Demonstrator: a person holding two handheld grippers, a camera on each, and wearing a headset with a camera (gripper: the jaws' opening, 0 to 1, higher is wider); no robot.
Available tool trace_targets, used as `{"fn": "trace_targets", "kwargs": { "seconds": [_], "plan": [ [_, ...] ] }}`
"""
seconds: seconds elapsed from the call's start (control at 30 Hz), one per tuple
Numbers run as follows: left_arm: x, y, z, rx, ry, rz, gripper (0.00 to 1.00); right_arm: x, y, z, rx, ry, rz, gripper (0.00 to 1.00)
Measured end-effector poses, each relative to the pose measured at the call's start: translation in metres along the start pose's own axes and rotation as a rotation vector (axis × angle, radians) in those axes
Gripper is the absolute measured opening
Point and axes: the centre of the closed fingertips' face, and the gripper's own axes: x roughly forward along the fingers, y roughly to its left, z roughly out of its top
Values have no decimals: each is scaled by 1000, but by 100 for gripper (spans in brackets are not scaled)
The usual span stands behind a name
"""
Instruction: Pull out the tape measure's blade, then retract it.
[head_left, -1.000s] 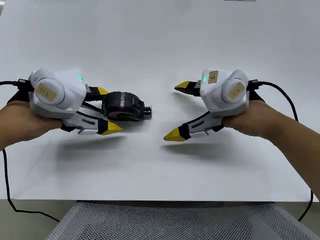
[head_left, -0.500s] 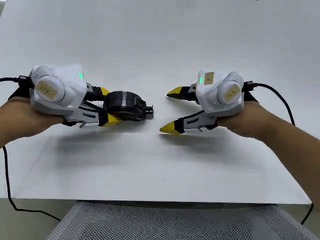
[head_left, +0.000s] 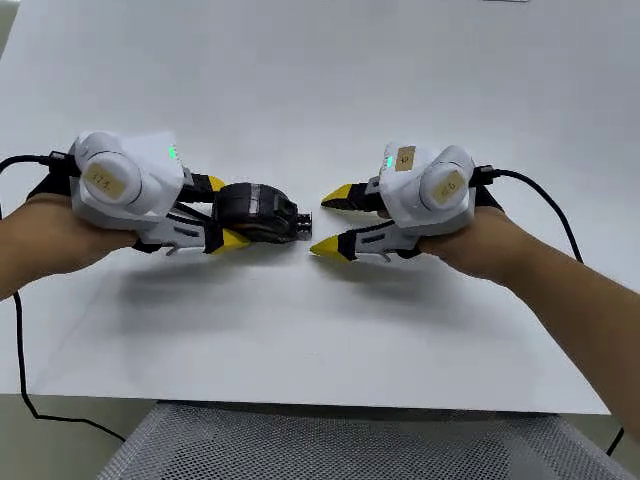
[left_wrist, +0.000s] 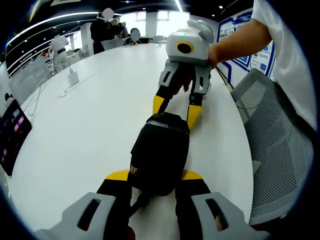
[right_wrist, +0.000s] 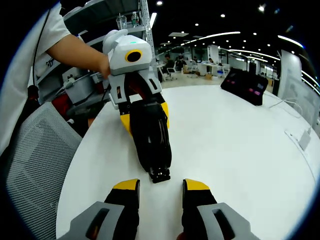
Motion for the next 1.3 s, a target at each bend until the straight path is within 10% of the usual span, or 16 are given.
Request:
{"fn": "trace_targets", "kwargs": {
  "seconds": [1.3],
  "plan": [
    [1,1,-3,25,17,-3,27,17,2,6,-145,-2,17,11]
  ]
}}
